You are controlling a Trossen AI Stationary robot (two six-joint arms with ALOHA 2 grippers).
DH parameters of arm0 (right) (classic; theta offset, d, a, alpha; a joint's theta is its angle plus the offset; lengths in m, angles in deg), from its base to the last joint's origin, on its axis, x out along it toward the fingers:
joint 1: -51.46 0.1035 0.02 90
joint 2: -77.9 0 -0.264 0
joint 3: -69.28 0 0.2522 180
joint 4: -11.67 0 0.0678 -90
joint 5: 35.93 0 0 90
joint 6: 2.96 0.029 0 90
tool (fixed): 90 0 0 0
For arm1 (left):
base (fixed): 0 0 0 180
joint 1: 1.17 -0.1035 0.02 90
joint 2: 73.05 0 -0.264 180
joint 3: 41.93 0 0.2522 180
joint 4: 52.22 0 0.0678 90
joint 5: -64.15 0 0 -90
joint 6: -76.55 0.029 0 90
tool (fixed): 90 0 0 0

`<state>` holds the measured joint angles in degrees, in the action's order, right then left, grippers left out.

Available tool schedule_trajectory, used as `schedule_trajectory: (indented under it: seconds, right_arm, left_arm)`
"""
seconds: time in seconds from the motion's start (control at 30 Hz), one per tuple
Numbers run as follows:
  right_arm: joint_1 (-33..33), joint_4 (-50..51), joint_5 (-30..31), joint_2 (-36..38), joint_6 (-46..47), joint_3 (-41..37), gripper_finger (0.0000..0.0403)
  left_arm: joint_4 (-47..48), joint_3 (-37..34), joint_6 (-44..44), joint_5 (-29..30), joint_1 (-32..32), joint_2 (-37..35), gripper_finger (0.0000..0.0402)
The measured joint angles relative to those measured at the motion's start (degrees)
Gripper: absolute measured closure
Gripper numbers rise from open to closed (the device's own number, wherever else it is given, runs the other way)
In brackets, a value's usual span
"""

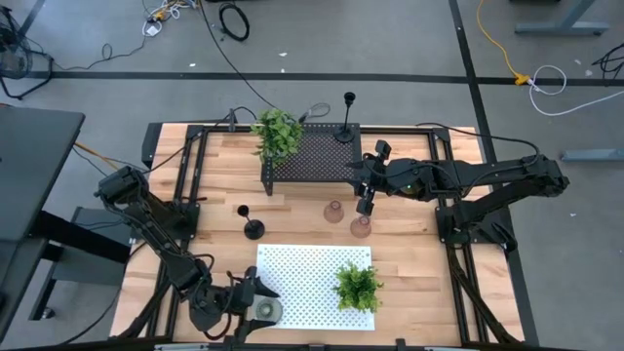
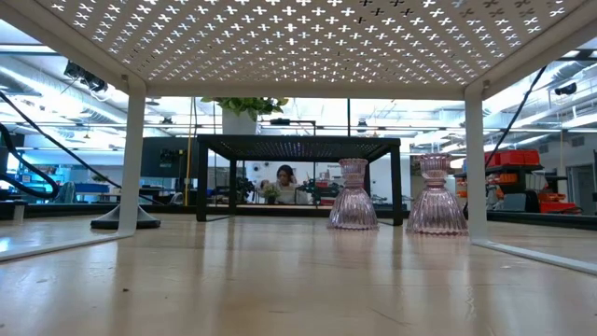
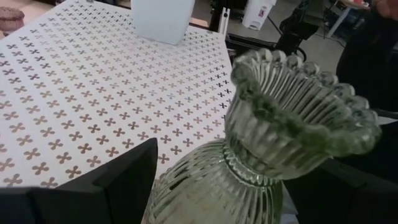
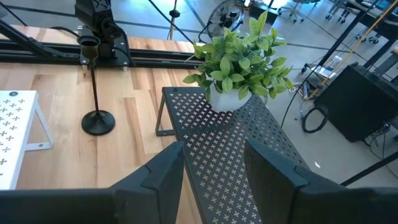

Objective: Pick & Place candle stick holders
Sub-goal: Put the big black candle holder on the black shelf aligned with the other big black candle holder

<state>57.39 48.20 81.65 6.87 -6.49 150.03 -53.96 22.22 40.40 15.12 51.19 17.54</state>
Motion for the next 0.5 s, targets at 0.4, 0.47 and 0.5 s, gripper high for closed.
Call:
schedule_trajectory:
  seconds: [0.4, 0.47, 0.5]
  right_arm:
    - [0.0, 0.0, 0.0, 0.0, 0.0, 0.0, 0.0234]
    - [0.0, 0.0, 0.0, 0.0, 0.0, 0.0, 0.0234]
    - [0.0, 0.0, 0.0, 0.0, 0.0, 0.0, 0.0234]
  left_arm:
    - [-5.1, 0.1, 4.7, -0.7, 0.7, -1.0, 0.0076]
    - [-5.3, 0.1, 6.0, 0.3, 1.1, -1.5, 0.0076]
    - [-5.3, 0.1, 6.9, 1.0, 1.3, -1.8, 0.0076]
